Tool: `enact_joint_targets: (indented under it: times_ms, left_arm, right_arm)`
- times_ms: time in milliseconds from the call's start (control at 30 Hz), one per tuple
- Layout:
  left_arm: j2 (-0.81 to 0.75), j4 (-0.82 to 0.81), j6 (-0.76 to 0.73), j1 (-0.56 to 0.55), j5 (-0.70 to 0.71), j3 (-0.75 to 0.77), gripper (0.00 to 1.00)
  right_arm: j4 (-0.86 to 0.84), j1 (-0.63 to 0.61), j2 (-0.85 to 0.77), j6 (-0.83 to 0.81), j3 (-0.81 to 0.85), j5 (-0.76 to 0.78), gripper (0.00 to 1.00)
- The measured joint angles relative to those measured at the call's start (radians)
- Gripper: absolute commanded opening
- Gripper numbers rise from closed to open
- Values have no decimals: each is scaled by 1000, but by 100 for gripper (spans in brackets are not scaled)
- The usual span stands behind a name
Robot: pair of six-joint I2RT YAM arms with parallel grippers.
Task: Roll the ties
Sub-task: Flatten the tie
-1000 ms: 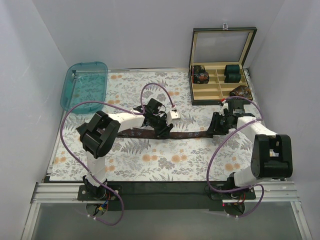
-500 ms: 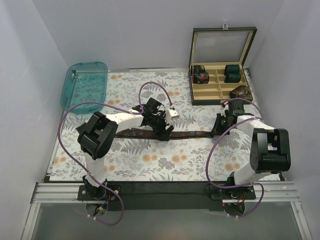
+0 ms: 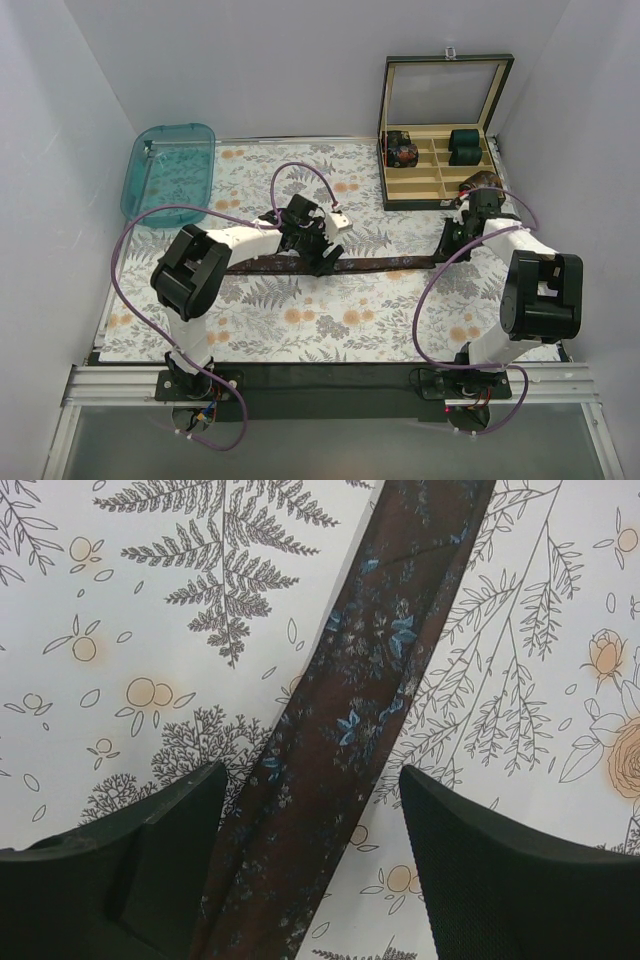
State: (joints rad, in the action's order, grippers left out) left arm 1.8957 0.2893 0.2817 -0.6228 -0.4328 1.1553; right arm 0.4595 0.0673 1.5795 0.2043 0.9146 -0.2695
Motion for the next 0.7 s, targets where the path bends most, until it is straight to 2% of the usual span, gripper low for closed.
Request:
enact_joint_targets:
  times_ms: [133,367,700]
  left_arm:
    - [-4,-15,7,0,11,-10,65]
    - [-8,-32,11,1,27,-19,66]
    - [-18,-51,18,22,43,-36,66]
  right_arm:
    - [39,5,0,-24,36,43,17]
    - [87,19,16,-41,52,108,27]
    - [117,47,111,-46,96,173,27]
